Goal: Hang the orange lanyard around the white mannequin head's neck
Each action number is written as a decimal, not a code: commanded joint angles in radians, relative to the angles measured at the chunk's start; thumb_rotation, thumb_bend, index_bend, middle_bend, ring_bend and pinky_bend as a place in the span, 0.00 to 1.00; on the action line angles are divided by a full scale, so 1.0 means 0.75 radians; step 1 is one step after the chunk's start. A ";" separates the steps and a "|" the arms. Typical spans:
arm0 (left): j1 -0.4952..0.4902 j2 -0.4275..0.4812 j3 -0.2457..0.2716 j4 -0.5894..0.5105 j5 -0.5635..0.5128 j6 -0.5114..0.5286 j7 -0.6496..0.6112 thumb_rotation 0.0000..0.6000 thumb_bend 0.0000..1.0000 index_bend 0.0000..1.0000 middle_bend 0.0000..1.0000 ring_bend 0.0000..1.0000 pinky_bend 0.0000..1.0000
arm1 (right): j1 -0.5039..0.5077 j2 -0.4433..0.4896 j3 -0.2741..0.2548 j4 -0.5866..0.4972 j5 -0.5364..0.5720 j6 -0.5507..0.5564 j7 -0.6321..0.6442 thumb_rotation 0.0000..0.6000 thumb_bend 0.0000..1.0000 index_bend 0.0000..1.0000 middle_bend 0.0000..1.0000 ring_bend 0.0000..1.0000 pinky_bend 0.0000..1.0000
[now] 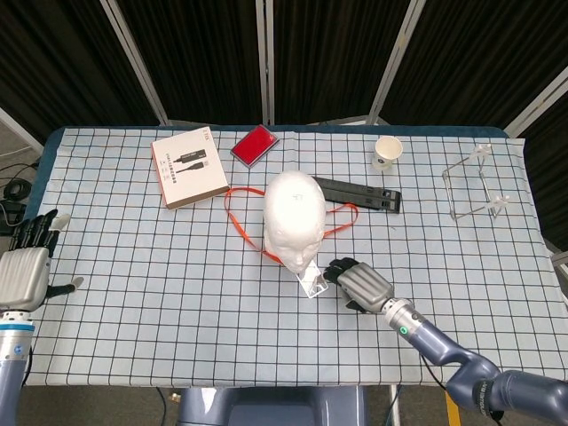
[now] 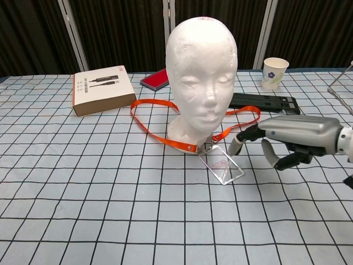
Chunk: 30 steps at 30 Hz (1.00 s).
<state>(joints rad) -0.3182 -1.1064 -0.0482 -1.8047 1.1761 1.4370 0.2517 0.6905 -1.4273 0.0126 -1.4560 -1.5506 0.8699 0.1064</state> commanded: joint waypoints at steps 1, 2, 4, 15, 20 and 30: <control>0.004 0.007 -0.010 0.009 -0.002 -0.019 -0.016 1.00 0.00 0.00 0.00 0.00 0.00 | 0.021 -0.035 0.012 0.006 0.026 -0.032 -0.035 1.00 1.00 0.27 0.26 0.17 0.20; 0.005 0.009 -0.013 0.011 -0.003 -0.025 -0.021 1.00 0.00 0.00 0.00 0.00 0.00 | 0.024 -0.043 0.013 0.007 0.034 -0.040 -0.044 1.00 1.00 0.26 0.26 0.17 0.20; 0.008 0.012 -0.019 0.010 -0.004 -0.032 -0.033 1.00 0.00 0.00 0.00 0.00 0.00 | 0.027 -0.057 0.012 0.010 0.045 -0.051 -0.057 1.00 1.00 0.26 0.26 0.18 0.21; 0.023 0.011 -0.036 0.010 0.021 -0.056 -0.042 1.00 0.00 0.00 0.00 0.00 0.00 | 0.014 -0.076 -0.021 0.016 0.079 -0.070 -0.080 1.00 1.00 0.26 0.26 0.19 0.22; 0.028 0.005 -0.042 0.008 0.029 -0.065 -0.033 1.00 0.00 0.00 0.00 0.00 0.00 | 0.013 -0.061 -0.049 -0.009 0.056 -0.076 -0.066 1.00 1.00 0.26 0.26 0.21 0.24; 0.035 -0.003 -0.051 0.015 0.035 -0.078 -0.019 1.00 0.00 0.00 0.00 0.00 0.00 | 0.024 0.008 -0.104 -0.123 0.028 -0.125 -0.036 1.00 1.00 0.27 0.27 0.22 0.26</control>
<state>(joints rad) -0.2925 -1.1083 -0.0858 -1.7937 1.2018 1.3788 0.2369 0.7056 -1.4338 -0.0568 -1.5305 -1.5272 0.7870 0.0724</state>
